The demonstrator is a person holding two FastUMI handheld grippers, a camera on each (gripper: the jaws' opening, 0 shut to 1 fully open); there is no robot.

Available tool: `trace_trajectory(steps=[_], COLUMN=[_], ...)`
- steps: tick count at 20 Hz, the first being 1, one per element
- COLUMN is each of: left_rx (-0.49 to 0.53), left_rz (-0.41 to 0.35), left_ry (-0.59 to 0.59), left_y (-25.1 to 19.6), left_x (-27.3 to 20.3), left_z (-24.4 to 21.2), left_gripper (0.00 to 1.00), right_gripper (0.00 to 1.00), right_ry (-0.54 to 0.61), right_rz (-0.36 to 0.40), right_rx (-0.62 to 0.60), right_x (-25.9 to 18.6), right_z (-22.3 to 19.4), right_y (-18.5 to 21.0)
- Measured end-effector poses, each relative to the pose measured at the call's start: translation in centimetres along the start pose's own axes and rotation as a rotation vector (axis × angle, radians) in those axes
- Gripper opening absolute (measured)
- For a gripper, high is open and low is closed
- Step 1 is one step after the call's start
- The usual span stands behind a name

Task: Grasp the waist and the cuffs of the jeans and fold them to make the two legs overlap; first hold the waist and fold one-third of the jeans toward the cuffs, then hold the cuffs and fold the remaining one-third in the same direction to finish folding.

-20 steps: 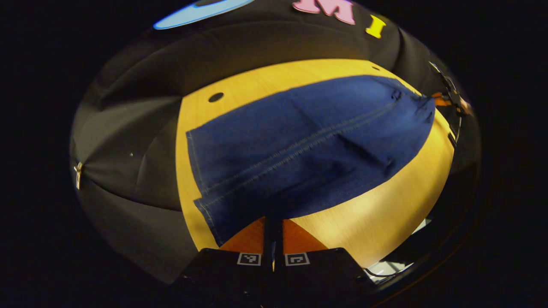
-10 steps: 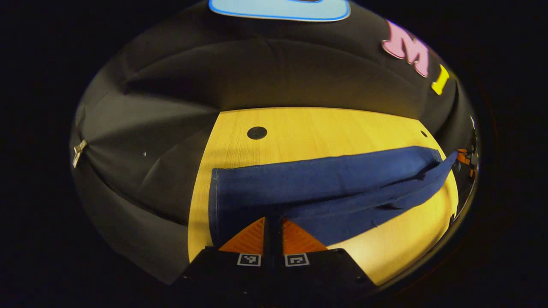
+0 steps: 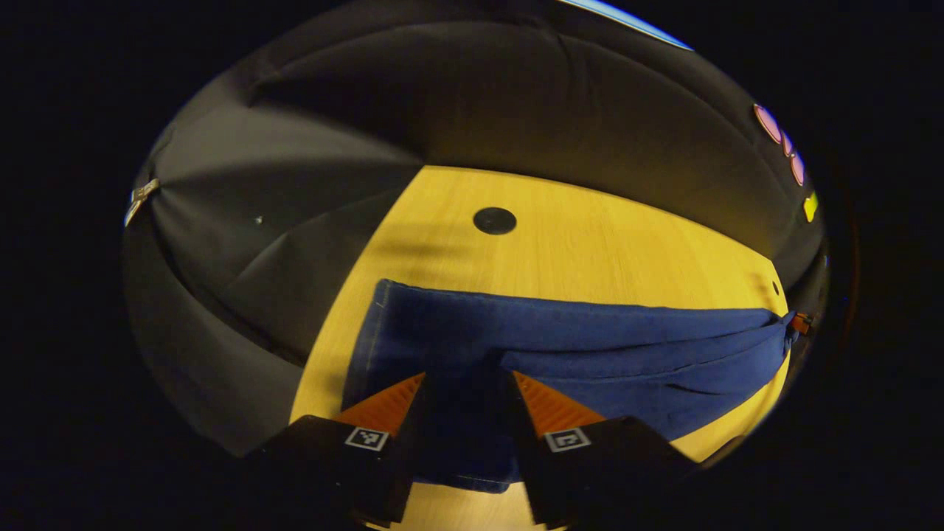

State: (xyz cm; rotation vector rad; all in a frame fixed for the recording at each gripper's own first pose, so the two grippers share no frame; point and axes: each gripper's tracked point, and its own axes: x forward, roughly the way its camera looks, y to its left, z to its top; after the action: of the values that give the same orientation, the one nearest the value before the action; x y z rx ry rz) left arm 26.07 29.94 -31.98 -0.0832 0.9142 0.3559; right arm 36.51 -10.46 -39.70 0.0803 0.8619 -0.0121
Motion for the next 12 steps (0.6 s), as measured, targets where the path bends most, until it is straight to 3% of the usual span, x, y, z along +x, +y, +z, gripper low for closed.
trace_trajectory(steps=[3,4,8,12], left_rx=[0.05,0.064,0.081,0.108], left_rz=[0.043,0.042,0.022,-0.073], left_ry=[-0.117,-0.165,-0.291,-0.361], left_y=[2.1,1.9,1.3,-1.1], left_x=[-2.8,-3.7,-8.1,-12.6], left_z=[3.1,4.1,6.2,6.2], left_gripper=[0.88,0.89,0.87,0.88], right_gripper=[0.7,0.87,0.96,0.96], right_ry=[-0.052,-0.047,-0.093,-0.193], right_rz=[0.021,0.027,0.023,0.035], right_rx=[0.094,0.117,0.089,0.219], right_x=[-0.2,-0.6,-3.3,-7.2], right_z=[2.0,2.0,3.4,6.8], right_y=[-0.5,-0.8,-1.6,-2.8])
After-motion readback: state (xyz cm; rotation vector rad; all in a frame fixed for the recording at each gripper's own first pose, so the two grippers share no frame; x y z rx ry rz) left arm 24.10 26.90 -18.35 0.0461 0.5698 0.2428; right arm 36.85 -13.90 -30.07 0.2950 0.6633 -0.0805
